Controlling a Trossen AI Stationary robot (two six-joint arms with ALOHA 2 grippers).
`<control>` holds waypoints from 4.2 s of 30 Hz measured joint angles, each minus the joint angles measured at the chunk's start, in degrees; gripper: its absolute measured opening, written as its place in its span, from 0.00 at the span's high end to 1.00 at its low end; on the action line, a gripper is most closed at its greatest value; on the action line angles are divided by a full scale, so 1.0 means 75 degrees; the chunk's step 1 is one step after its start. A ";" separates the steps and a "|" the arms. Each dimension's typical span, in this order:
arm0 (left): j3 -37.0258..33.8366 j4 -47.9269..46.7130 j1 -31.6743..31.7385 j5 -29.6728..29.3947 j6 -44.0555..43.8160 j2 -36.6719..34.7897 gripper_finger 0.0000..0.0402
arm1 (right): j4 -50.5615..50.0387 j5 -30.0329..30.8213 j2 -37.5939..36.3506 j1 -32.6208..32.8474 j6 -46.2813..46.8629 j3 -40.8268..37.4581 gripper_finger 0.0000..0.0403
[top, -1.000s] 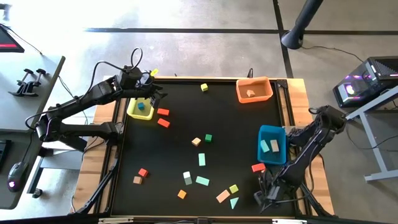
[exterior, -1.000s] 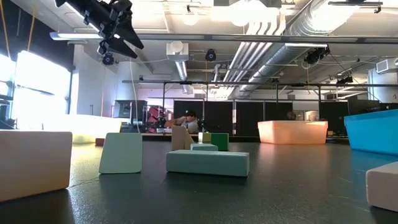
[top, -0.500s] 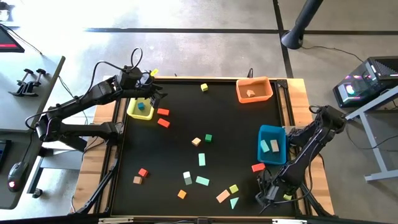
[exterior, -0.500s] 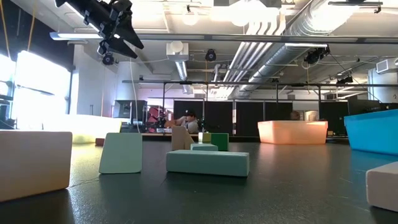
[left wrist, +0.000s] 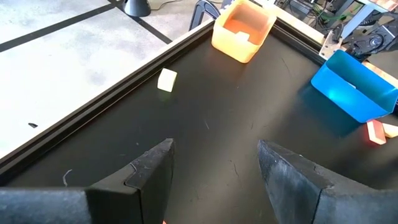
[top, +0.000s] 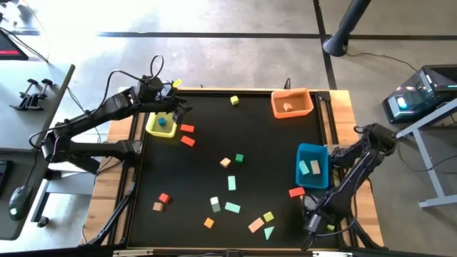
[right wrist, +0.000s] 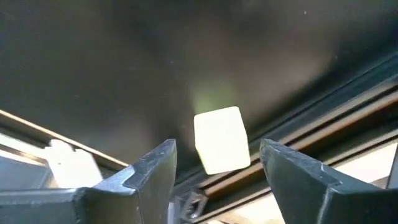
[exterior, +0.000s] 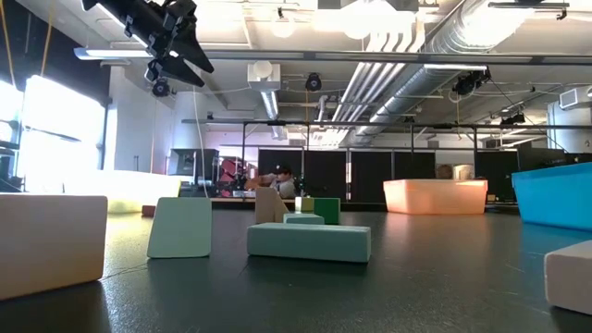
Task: Sort blocks by size
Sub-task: Put the yellow square block into the yellow bin
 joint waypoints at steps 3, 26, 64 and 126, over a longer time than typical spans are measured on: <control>0.0000 0.0000 0.0000 0.0001 0.0003 0.0000 0.47 | 0.0395 -0.0234 0.0229 0.0020 -0.0504 -0.0097 0.43; 0.0000 0.0000 0.0002 0.0000 0.0000 0.0000 0.47 | 0.1141 -0.1483 0.1536 0.0066 -0.1497 0.0104 0.68; 0.0000 0.6404 -0.4180 -0.1094 0.6424 0.1179 0.31 | 1.0625 0.5016 -0.2158 -0.7644 -0.6844 0.0346 0.68; 0.0000 -0.2615 0.0684 -0.2700 -0.0174 0.0841 0.72 | 1.1638 0.5266 -0.1420 -0.8420 -0.6934 0.0349 0.37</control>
